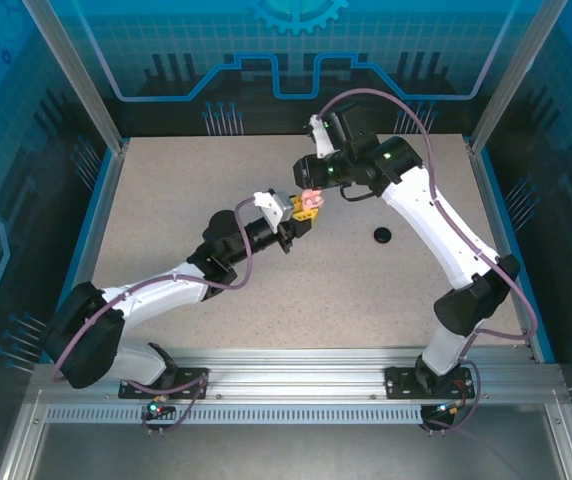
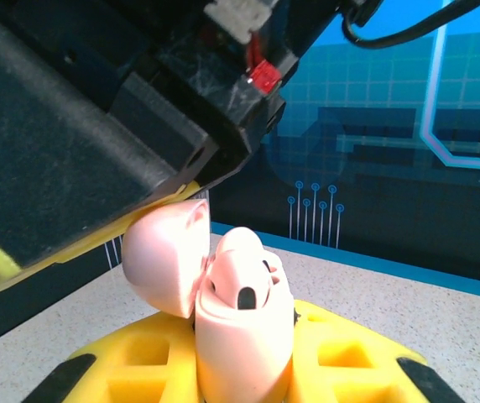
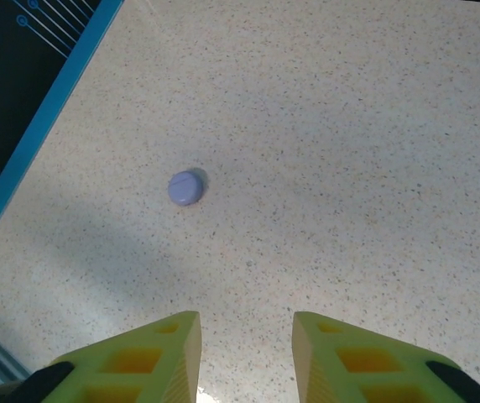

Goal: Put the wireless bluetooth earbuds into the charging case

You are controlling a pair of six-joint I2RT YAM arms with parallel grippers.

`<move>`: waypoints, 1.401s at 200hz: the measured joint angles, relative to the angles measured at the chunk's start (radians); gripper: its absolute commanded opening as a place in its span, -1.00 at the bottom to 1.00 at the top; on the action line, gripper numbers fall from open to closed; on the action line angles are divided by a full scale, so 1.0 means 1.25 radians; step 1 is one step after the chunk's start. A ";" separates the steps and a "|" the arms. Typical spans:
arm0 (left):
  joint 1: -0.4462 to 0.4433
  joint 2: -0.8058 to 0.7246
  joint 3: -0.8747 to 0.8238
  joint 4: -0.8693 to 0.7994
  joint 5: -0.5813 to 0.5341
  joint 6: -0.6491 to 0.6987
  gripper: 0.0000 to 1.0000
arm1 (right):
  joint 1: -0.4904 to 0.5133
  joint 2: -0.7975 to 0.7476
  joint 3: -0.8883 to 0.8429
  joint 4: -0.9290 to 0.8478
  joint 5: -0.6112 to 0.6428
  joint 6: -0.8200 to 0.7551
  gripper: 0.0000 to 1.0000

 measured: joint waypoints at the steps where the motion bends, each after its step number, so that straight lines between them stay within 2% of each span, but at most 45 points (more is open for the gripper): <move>1: 0.000 0.000 0.000 -0.001 0.000 0.000 -1.00 | 0.000 -0.002 -0.002 0.000 0.000 0.000 -0.32; 59: -0.004 0.007 0.000 -0.011 -0.004 0.004 -1.00 | 0.010 -0.136 -0.137 0.016 0.002 0.006 -0.32; 133: -0.004 0.008 0.000 -0.010 -0.011 0.003 -1.00 | -0.012 -0.246 -0.214 0.049 0.056 0.052 0.08; 173: -0.004 0.012 0.000 -0.020 -0.030 -0.007 -1.00 | -0.054 -0.345 -0.357 0.109 0.079 0.088 0.17; 238: -0.004 0.029 -0.026 -0.064 -0.075 -0.121 -1.00 | -0.070 -0.487 -0.682 0.190 0.103 0.159 0.24; 280: -0.004 0.046 -0.061 -0.121 -0.098 -0.233 -1.00 | -0.071 -0.564 -0.806 0.215 0.117 0.197 0.25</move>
